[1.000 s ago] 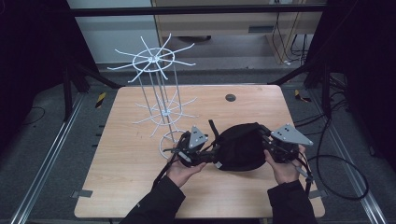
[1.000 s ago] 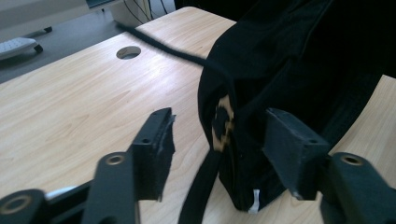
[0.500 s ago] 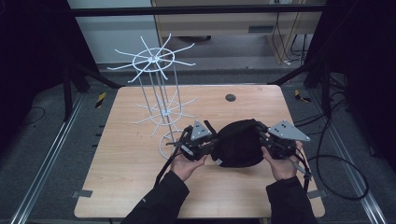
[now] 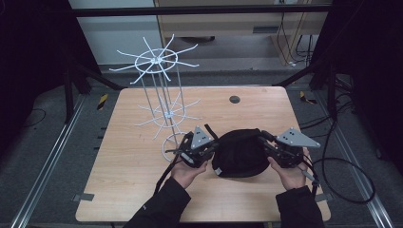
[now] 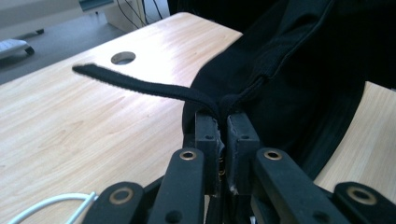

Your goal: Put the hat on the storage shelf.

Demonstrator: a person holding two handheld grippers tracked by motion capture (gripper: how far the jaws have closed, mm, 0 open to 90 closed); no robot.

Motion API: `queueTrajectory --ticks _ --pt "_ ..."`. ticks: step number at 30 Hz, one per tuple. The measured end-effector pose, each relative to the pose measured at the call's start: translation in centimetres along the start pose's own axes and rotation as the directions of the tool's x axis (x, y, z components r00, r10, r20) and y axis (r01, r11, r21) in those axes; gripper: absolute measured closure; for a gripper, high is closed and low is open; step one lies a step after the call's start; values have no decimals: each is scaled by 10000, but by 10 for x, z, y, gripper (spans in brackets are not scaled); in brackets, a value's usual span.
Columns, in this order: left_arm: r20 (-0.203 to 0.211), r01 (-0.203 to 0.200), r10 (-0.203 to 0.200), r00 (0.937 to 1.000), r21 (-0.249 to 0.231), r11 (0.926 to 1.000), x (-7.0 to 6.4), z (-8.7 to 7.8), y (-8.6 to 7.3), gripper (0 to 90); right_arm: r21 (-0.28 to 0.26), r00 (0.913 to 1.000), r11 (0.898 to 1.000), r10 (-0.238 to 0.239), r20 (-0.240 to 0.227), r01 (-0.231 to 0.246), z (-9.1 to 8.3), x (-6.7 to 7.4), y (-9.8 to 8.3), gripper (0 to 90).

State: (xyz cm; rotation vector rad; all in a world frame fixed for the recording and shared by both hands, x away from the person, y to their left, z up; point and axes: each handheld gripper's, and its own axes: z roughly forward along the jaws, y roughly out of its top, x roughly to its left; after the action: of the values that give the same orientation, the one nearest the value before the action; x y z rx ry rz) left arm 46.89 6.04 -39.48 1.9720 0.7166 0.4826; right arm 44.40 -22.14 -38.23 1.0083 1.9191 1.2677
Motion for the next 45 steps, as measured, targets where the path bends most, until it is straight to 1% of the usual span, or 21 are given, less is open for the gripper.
queueTrajectory --ticks 1,2,3,4,5,8,12,14,16,19,20,22,23,24,25,30,32,33,40,42,45 --pt "-42 -47 47 10000 -68 10000 0 -1 1 851 142 9999 9999 60 -135 -59 0 -1 -2 675" --pt "-42 -47 47 10000 -68 10000 0 -1 1 851 142 9999 9999 60 -135 -59 0 -1 -2 675" --pt "-63 -58 57 10000 -129 9999 0 -2 1 852 243 9991 9996 140 -406 -130 0 -2 -4 641" --pt "-69 -32 30 10000 -236 9997 0 -2 2 852 243 9991 9996 140 -406 -130 0 -2 -4 641" --pt "-149 -133 128 9998 -346 9993 -1 -4 3 852 314 9979 9993 225 -606 -206 -2 -2 -5 607" --pt "-215 -203 194 9996 -434 9989 -1 -4 3 853 388 9976 9991 176 -670 -150 -3 -3 -6 588" --pt "-321 -537 519 9981 -565 9970 -2 -6 4 853 107 9963 9985 543 -670 -537 -6 -9 -8 573" --pt "-284 -628 611 9977 -652 9959 -4 -6 4 853 -243 9928 9939 1059 -566 -1074 -6 -17 -5 562" --pt "-240 -688 673 9974 -686 9953 -6 -5 5 853 -366 9892 9890 1424 -347 -1436 -3 -21 -1 560" --pt "-179 -817 807 9966 -683 9943 -10 -5 4 853 -316 9814 9811 1900 -276 -1908 7 -24 4 561" --pt "-179 -817 807 9966 -683 9943 -10 -5 4 853 -316 9814 9811 1900 -276 -1908 7 -24 4 561" --pt "-120 -993 987 9950 -660 9929 -13 -5 0 853 245 9823 9827 1842 -341 -1834 19 -20 5 563" --pt "-120 -993 987 9950 -660 9929 -13 -5 0 853 245 9823 9827 1842 -341 -1834 19 -20 5 563" --pt "-122 -1031 1025 9947 -687 9923 -15 -5 -3 853 386 9835 9837 1770 -383 -1756 21 -18 4 562" --pt "-103 -1119 1115 9937 -632 9917 -16 -6 -7 853 662 9870 9869 1510 -544 -1473 24 -12 -2 565" --pt "-3 -1209 1211 9926 -499 9914 -20 -5 -17 853 808 9850 9864 1501 -850 -1433 22 -6 -15 566" --pt "84 -1383 1386 9903 -313 9899 -23 -5 -22 853 950 9855 9872 1377 -994 -1283 21 -1 -22 571" --pt "215 -1491 1494 9885 -160 9887 -27 -3 -27 852 1161 9874 9876 1182 -1050 -1059 20 4 -28 571" --pt "646 -1752 1732 9828 261 9842 -37 -3 -42 851 1605 9821 9807 1335 -1328 -1116 17 10 -39 558" --pt "743 -1842 1809 9807 396 9821 -39 -4 -46 851 1694 9806 9778 1461 -1310 -1230 17 9 -40 532" --pt "924 -1927 1871 9780 559 9797 -42 -4 -52 850 1777 9799 9717 1746 -968 -1556 19 2 -37 499"
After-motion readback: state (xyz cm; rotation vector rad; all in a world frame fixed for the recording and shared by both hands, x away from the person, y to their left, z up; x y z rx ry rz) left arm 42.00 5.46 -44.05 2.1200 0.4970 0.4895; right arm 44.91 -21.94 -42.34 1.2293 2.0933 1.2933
